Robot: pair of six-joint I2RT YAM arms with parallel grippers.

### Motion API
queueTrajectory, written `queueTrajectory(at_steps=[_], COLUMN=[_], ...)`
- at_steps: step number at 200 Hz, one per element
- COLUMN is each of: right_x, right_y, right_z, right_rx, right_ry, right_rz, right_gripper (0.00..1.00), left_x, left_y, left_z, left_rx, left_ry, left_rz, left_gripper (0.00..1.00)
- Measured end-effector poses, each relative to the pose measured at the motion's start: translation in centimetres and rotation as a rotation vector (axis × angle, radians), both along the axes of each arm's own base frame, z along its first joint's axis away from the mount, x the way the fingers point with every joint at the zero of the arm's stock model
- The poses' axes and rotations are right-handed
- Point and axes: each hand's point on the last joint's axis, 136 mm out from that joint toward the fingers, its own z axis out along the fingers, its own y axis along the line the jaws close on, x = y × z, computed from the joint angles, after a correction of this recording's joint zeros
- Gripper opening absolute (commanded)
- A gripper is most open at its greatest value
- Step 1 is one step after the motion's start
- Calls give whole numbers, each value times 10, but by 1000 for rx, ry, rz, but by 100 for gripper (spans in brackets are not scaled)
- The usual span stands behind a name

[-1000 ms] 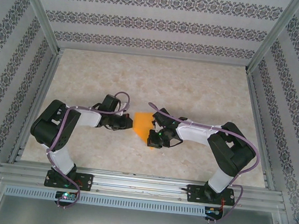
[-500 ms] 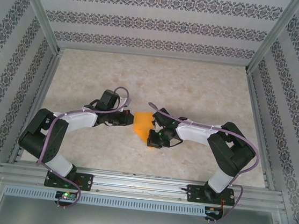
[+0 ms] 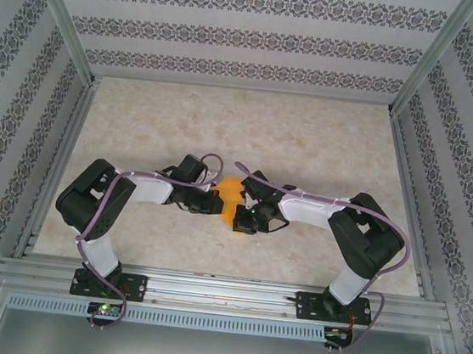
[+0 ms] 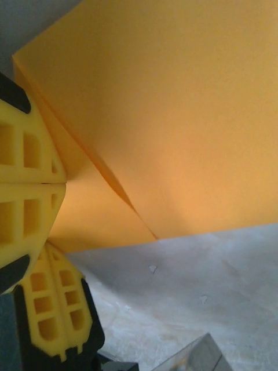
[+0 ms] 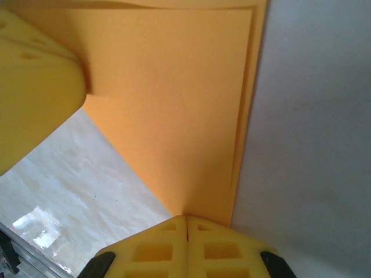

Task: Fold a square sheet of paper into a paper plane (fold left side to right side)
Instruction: Third fold the triangle at the center of the table.

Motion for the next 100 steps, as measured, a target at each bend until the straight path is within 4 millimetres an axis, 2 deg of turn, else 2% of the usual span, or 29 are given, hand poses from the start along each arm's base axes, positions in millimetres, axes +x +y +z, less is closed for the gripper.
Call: queueTrajectory(at_steps=[100], right_x=[0], right_y=[3], right_z=[3], right_rx=[11], right_ry=[11], right_rz=[-7], right_gripper=[0], left_x=[6], left_y=[-1], left_z=[-4], left_rx=[19], left_ry=[4], left_rz=[7], left_gripper=[0])
